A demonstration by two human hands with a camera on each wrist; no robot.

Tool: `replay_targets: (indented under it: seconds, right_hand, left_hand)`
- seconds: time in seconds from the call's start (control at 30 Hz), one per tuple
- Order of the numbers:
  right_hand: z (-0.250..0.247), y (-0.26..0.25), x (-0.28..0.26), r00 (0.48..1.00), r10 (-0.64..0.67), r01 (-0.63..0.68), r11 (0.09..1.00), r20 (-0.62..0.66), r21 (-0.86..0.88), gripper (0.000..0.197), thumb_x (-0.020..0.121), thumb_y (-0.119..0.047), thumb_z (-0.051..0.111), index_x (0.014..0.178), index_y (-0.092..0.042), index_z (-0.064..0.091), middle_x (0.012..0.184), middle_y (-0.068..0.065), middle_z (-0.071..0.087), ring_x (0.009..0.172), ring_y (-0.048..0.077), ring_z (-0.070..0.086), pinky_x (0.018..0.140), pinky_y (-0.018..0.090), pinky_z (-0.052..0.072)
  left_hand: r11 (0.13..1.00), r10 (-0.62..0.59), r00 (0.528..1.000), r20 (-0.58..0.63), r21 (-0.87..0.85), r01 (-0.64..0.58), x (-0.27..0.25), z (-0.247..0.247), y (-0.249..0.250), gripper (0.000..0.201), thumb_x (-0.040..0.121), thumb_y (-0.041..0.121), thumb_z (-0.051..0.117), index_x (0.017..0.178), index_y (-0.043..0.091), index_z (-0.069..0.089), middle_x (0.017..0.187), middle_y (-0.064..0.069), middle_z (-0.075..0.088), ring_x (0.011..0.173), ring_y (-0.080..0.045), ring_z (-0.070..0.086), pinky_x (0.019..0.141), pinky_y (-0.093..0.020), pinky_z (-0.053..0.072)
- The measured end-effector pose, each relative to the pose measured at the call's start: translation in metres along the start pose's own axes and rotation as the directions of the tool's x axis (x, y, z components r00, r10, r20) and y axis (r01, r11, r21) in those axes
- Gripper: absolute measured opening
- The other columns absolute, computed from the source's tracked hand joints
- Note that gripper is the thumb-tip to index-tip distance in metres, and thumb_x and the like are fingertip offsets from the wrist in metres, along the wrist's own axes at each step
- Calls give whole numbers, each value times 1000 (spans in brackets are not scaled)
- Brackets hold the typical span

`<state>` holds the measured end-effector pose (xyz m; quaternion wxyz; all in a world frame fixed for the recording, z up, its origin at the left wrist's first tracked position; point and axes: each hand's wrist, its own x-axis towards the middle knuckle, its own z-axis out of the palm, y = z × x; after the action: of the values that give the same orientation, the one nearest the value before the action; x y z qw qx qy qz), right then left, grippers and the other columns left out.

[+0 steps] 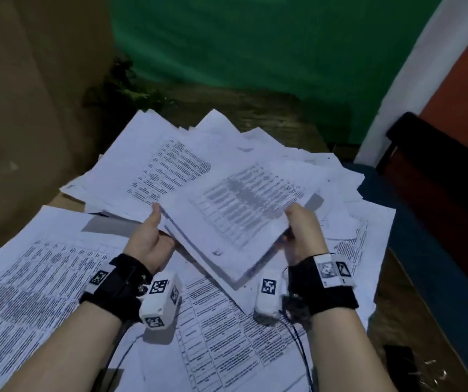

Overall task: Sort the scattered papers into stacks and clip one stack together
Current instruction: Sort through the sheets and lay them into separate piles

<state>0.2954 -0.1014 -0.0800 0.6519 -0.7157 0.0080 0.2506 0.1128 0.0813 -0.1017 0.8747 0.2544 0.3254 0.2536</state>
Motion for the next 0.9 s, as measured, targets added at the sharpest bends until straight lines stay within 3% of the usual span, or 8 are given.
replay_targets:
  seconds: [0.07, 0.17, 0.3, 0.4, 0.5, 0.67, 0.8, 0.9]
  right_hand:
    - [-25, -7, -2, 997, -31, 22, 991, -66, -132, 16, 89, -14, 50, 74, -14, 48, 70, 7, 49, 74, 16, 54, 64, 29, 45]
    - [-50, -16, 4, 997, 23, -52, 917, -78, -395, 11, 89, 1, 49, 92, -9, 53, 97, 15, 59, 98, 22, 58, 60, 26, 36]
    - [-43, -20, -20, 1000, -2, 8, 880, 12, -474, 20, 93, -15, 60, 104, -10, 44, 84, 8, 51, 67, 21, 53, 41, 18, 38]
    - [-37, -17, -25, 1000, 8, -4, 874, 6, -486, 40, 92, -21, 64, 113, -6, 33, 85, 6, 48, 64, 17, 48, 43, 23, 37]
    - [-38, -17, -18, 997, -56, 23, 851, -48, -525, 56, 90, -21, 62, 131, 2, 32, 105, 12, 50, 71, 23, 49, 44, 23, 37]
    - [-51, -20, -17, 999, 3, 22, 835, 44, -550, 53, 88, -27, 67, 119, -8, 28, 94, 15, 54, 62, 30, 62, 44, 29, 47]
    - [-49, -14, -8, 990, -126, 138, 828, 60, -543, 51, 85, -13, 72, 122, -14, 36, 90, 8, 52, 85, 25, 58, 54, 28, 42]
    - [-58, -19, -8, 928, -357, 289, 868, -103, -403, 55, 88, -12, 66, 135, -8, 36, 125, 10, 51, 116, 27, 52, 81, 30, 45]
  left_hand:
    - [999, -24, 998, -57, 28, 25, 4, -6, -1, 56, 98, 48, 41, 130, 3, 50, 121, -19, 65, 100, -28, 66, 80, -42, 54]
    - [996, -9, 994, -110, 87, 19, 15, -18, -2, 55, 95, 52, 44, 131, 11, 52, 106, -12, 71, 96, -22, 66, 74, -37, 53]
    - [992, 10, 997, -76, 127, 0, 13, -14, -4, 45, 100, 45, 40, 123, 10, 58, 110, -12, 69, 96, -24, 67, 71, -37, 54]
    - [934, 129, 991, -37, 340, -109, 7, -13, -5, 22, 100, 15, 47, 116, 8, 61, 116, -14, 67, 94, -18, 65, 75, -32, 56]
    - [877, 244, 968, -64, 439, -192, 12, -16, -6, 46, 83, -2, 43, 120, 15, 64, 108, -15, 70, 98, -22, 65, 89, -28, 51]
    - [654, 420, 907, 42, 678, -335, -3, -7, -7, 39, 80, -5, 48, 110, 8, 70, 85, -17, 72, 83, -32, 67, 68, -20, 42]
    - [858, 418, 908, 13, 323, -400, -13, 9, -11, 37, 97, 5, 45, 131, -8, 46, 86, -2, 60, 74, -13, 61, 61, -17, 51]
    - [822, 458, 880, -124, 436, -366, -17, 14, -6, 48, 99, 22, 50, 132, -11, 41, 83, -2, 54, 71, -14, 55, 60, -24, 48]
